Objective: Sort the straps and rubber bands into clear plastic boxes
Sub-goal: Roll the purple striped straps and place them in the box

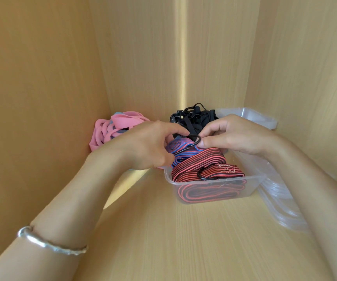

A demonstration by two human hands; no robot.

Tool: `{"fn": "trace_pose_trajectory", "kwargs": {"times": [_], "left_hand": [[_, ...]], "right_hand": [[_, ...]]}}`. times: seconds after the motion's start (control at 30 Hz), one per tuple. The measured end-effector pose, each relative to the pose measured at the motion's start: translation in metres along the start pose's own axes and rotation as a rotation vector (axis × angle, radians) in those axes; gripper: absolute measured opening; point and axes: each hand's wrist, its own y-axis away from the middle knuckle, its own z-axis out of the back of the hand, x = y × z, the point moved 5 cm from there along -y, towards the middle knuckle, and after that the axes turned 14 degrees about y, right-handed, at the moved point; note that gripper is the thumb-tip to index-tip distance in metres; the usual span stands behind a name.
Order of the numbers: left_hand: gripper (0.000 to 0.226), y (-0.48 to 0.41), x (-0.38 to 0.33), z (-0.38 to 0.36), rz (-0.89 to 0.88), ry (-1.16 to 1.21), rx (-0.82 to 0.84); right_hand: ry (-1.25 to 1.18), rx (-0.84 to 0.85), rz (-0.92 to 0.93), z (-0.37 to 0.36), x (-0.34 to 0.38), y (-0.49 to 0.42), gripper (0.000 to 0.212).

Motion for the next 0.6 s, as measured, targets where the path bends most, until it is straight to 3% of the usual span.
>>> {"fn": "trace_pose_trajectory", "kwargs": {"times": [0.2,0.6], "left_hand": [[0.040,-0.0019,-0.0046,-0.0021,0.011,-0.191,-0.027],[0.016,0.0040,-0.0031,0.0068,0.042,-0.102,-0.100]], "right_hand": [[-0.003,-0.021,-0.016,-0.0001,-0.0006,0.0000,0.008],[-0.067,-0.061,-0.031,0.0024,-0.0009,-0.0013,0.013]]}}
